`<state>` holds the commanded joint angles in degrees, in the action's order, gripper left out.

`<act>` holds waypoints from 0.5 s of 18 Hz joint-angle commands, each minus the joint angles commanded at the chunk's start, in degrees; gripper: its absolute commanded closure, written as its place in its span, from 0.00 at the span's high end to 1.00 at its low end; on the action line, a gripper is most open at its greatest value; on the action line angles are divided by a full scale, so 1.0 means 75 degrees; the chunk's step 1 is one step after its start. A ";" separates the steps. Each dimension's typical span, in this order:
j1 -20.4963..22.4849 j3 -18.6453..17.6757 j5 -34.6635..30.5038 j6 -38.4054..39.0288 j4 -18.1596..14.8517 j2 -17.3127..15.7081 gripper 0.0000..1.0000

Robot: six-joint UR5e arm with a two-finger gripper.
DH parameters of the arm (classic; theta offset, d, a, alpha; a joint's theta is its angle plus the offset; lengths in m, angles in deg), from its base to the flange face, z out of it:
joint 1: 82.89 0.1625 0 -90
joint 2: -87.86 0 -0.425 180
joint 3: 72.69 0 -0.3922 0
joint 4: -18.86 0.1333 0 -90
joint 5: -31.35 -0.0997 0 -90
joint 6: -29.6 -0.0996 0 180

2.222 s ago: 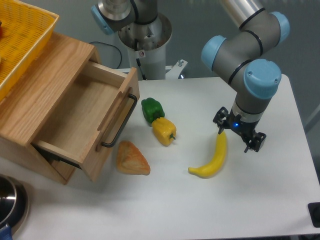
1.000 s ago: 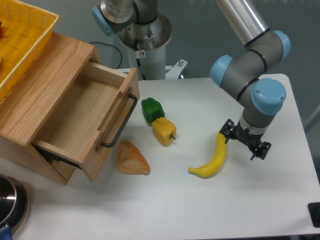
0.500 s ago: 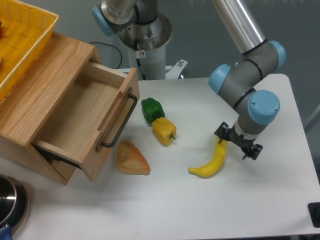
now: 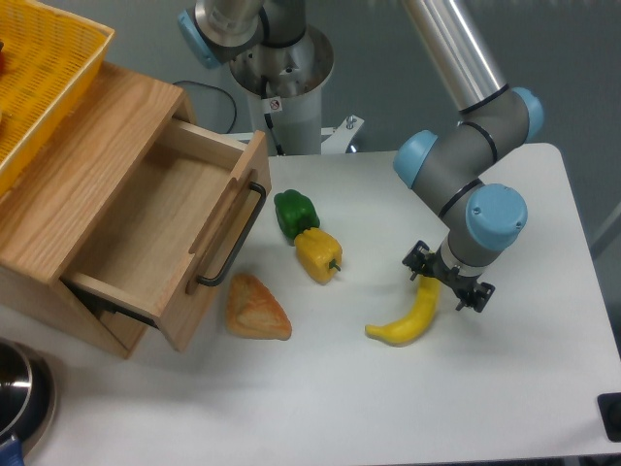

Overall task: Pick up the banana
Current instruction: 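Close the gripper around the banana's stem end, then lift the grasped banana up off the table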

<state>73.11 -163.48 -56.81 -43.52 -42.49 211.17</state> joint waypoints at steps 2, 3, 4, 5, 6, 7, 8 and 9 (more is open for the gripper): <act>0.0000 0.0023 0.0000 -0.0012 0.0000 0.0000 0.68; 0.0000 0.0023 0.0012 -0.0012 0.0000 0.0000 0.61; 0.0000 0.0023 0.0012 -0.0023 0.0000 0.0000 0.53; 0.0000 0.0035 0.0012 -0.0023 0.0000 -0.0012 0.46; 0.0000 0.0047 0.0012 -0.0023 0.0000 -0.0012 0.35; 0.0000 0.0047 0.0012 -0.0035 0.0012 -0.0012 0.27; 0.0000 0.0047 0.0012 -0.0035 0.0012 -0.0012 0.20; 0.0000 0.0058 0.0012 -0.0035 0.0012 -0.0012 0.15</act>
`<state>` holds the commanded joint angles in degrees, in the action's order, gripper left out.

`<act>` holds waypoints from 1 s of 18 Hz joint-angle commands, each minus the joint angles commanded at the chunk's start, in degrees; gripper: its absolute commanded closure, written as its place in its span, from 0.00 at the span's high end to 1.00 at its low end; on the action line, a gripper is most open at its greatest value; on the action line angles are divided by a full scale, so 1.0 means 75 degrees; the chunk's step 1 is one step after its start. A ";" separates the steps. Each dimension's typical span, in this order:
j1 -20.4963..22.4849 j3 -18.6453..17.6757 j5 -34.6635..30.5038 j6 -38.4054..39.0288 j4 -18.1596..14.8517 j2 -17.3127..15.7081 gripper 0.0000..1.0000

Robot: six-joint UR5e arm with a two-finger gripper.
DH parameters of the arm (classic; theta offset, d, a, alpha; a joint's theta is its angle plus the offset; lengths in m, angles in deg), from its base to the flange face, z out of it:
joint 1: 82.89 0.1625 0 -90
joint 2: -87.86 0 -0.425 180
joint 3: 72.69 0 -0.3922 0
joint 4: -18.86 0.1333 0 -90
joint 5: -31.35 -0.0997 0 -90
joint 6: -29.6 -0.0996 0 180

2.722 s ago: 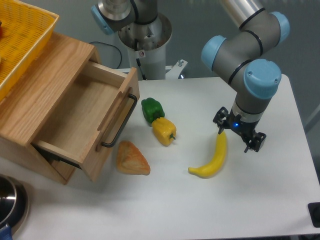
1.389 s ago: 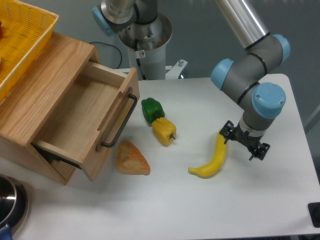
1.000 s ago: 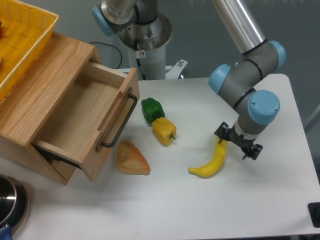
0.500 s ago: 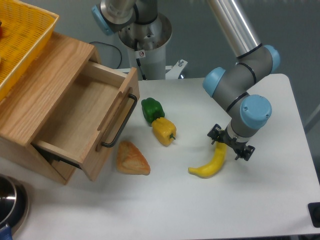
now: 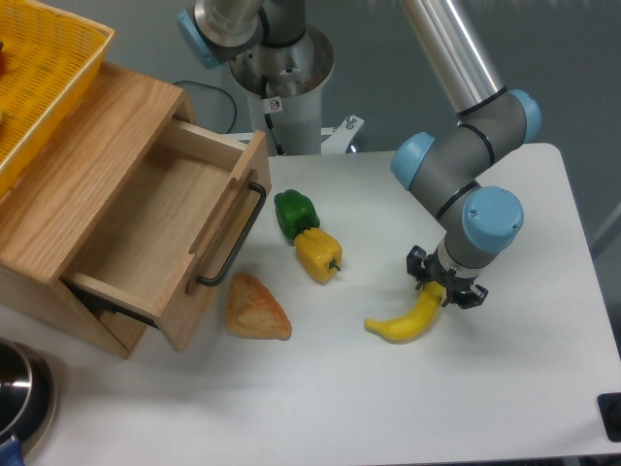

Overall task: Pick up the banana
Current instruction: 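Lift the grasped banana up off the table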

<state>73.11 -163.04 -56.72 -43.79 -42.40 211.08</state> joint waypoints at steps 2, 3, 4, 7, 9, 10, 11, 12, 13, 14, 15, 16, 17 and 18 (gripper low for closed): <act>0.0000 0.0012 0.0012 0.0000 0.0000 -0.0023 0.05; 0.0000 0.0023 0.0012 0.0000 0.0000 -0.0035 0.02; 0.0000 0.0035 0.0012 0.0000 0.0000 -0.0058 0.02; -0.0012 0.0129 0.0035 0.0023 -0.0012 -0.0222 0.02; -0.0058 0.0176 0.0035 0.0023 -0.0023 -0.0397 0.02; -0.0082 0.0176 0.0024 0.0035 -0.0035 -0.0468 0.02; -0.0105 0.0222 -0.0058 0.0047 -0.0058 -0.0538 0.02; -0.0117 0.0234 -0.0070 0.0047 -0.0059 -0.0632 0.02; -0.0164 0.0269 -0.0070 0.0035 -0.0082 -0.0737 0.02; -0.0187 0.0304 -0.0070 0.0035 -0.0094 -0.0866 0.02; -0.0199 0.0305 -0.0070 0.0024 -0.0117 -0.0995 0.02; -0.0211 0.0305 -0.0070 0.0023 -0.0175 -0.1135 0.02; -0.0234 0.0340 -0.0070 0.0012 -0.0292 -0.1264 0.02; -0.0292 0.0421 -0.0070 0.0012 -0.0444 -0.1335 0.03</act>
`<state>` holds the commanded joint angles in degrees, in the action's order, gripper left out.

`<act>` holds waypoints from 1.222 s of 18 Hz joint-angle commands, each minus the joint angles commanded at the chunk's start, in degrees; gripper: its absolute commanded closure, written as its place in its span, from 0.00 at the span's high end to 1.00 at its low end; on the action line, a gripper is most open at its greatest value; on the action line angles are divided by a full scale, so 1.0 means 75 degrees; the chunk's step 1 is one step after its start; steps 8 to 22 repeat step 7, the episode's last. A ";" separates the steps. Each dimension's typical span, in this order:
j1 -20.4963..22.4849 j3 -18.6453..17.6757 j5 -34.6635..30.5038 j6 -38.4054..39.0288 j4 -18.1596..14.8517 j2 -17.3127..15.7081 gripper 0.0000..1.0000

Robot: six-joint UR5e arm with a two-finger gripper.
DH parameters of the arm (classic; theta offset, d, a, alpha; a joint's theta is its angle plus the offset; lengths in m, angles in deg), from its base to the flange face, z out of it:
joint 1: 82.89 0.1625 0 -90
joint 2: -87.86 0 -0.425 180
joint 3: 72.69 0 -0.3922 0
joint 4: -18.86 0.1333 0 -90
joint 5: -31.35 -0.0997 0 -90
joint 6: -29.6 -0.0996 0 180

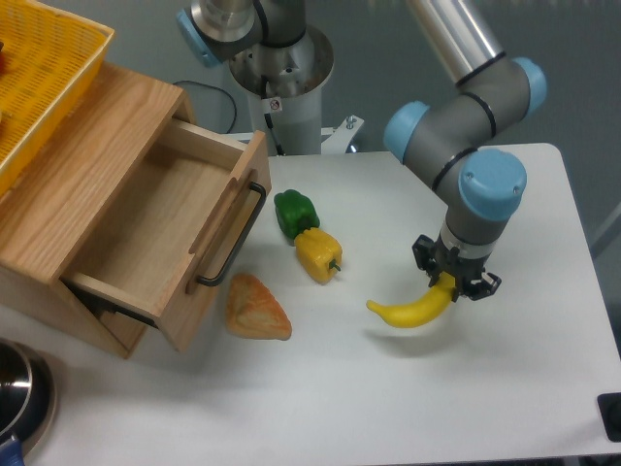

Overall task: Pick up the banana
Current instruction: 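Lift the grasped banana up off the table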

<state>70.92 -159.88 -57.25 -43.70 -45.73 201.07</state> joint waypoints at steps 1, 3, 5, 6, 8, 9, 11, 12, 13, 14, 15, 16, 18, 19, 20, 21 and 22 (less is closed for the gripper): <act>-0.0035 0.0105 0.0000 0.0000 -0.0187 -0.0059 0.03; -0.0059 0.0258 -0.0012 -0.0012 -0.0434 -0.0094 0.03; -0.0071 0.0305 -0.0023 -0.0035 -0.0494 -0.0141 0.03; -0.0083 0.0340 -0.0058 -0.0047 -0.0517 -0.0141 0.03; -0.0106 0.0352 -0.0128 -0.0058 -0.0529 -0.0141 0.03; -0.0106 0.0352 -0.0128 -0.0058 -0.0529 -0.0141 0.03; -0.0106 0.0352 -0.0128 -0.0058 -0.0529 -0.0141 0.03; -0.0106 0.0352 -0.0128 -0.0058 -0.0529 -0.0141 0.03; -0.0106 0.0352 -0.0128 -0.0058 -0.0529 -0.0141 0.03; -0.0106 0.0352 -0.0128 -0.0058 -0.0529 -0.0141 0.03; -0.0106 0.0352 -0.0128 -0.0058 -0.0529 -0.0141 0.03; -0.0106 0.0352 -0.0128 -0.0058 -0.0529 -0.0141 0.03; -0.0106 0.0352 -0.0128 -0.0058 -0.0529 -0.0141 0.03; -0.0106 0.0352 -0.0128 -0.0058 -0.0529 -0.0141 0.03; -0.0106 0.0352 -0.0128 -0.0058 -0.0529 -0.0141 0.03; -0.0106 0.0352 -0.0128 -0.0058 -0.0529 -0.0141 0.03; -0.0106 0.0352 -0.0128 -0.0058 -0.0529 -0.0141 0.03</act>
